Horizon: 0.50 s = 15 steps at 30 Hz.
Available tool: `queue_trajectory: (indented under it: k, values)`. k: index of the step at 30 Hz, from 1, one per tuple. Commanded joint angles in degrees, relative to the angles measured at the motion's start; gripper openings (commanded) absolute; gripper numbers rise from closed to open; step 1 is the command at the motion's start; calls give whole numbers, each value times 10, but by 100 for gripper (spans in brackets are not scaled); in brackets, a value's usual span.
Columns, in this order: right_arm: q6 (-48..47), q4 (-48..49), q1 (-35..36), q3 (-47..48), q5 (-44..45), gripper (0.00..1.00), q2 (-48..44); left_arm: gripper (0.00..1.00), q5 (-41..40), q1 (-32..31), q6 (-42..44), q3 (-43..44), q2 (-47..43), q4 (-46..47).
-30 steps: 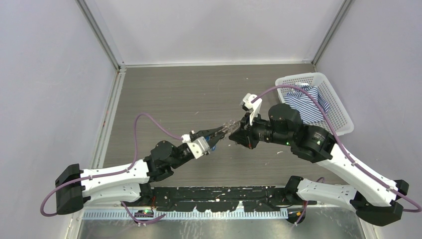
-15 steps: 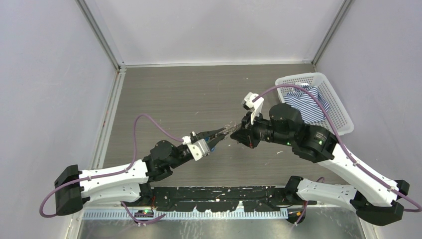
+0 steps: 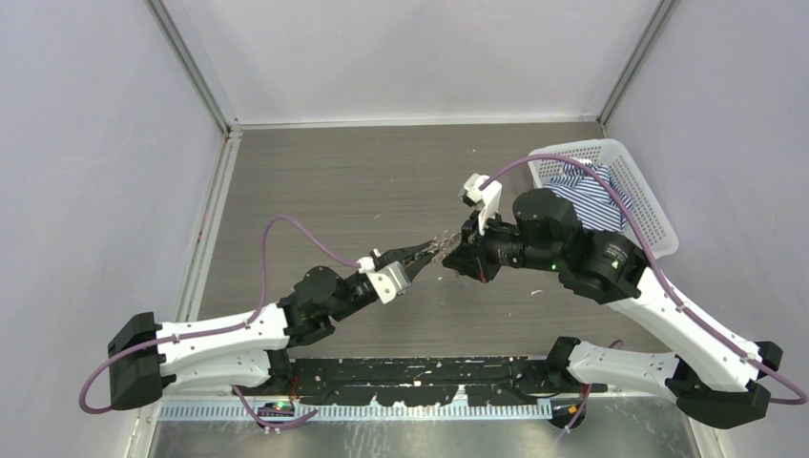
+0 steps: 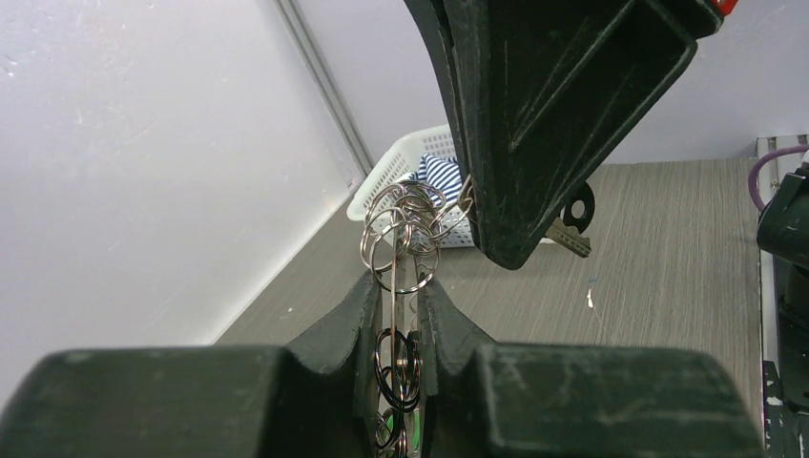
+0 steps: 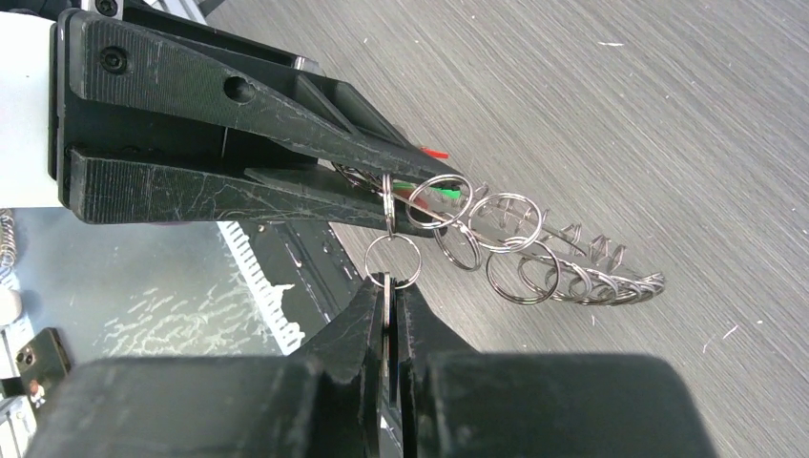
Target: Remove the keys from the keyring
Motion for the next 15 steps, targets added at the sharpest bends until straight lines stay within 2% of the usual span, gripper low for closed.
queue_trajectory:
  k: [1, 11, 15]
  values:
    - [-12, -55, -3, 46, -14, 1, -4, 0, -52, 10, 11, 21, -7, 32]
    - [-35, -81, -3, 97, -42, 1, 37, 0, 0, 10, 17, 12, 1, 15]
    - [-35, -88, -3, 104, -49, 1, 49, 9, 10, 10, 14, 2, 4, 24]
